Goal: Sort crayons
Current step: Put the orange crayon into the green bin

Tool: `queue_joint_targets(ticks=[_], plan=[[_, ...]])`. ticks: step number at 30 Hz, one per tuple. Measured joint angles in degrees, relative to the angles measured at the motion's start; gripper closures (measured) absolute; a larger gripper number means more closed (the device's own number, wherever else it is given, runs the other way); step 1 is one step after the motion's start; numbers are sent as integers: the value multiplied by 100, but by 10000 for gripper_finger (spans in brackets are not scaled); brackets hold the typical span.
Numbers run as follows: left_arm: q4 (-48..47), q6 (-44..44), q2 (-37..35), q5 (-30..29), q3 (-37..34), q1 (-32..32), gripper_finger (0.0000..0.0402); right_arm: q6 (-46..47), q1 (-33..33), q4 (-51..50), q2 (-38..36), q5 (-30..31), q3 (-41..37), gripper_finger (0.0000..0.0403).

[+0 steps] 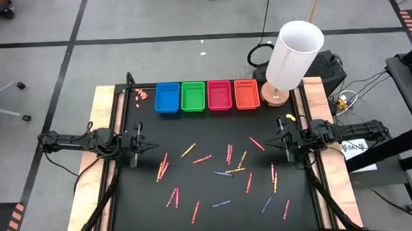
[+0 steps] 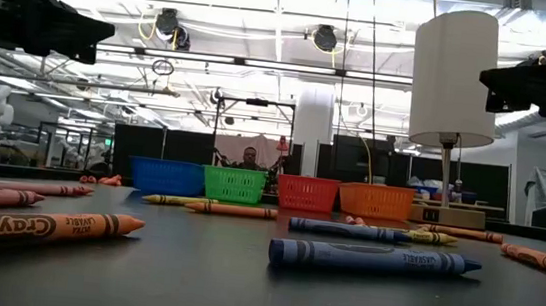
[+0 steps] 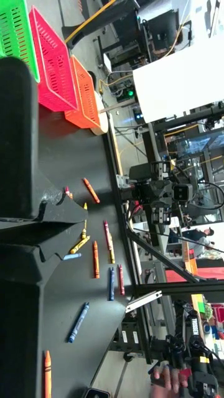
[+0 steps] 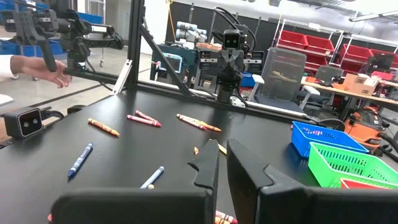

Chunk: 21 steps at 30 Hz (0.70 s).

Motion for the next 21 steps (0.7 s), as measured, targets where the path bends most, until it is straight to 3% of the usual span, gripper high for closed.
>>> queue_joint_targets(ticks=[9, 15, 21], plan=[[0, 0, 0, 0, 0, 0, 401, 39, 0, 0, -1, 0, 1, 385], [0, 0, 0, -1, 0, 0, 401, 826, 1, 0, 1, -5, 1, 385], [0, 0, 0, -1, 0, 0, 401, 749, 0, 97, 3, -3, 47, 385]])
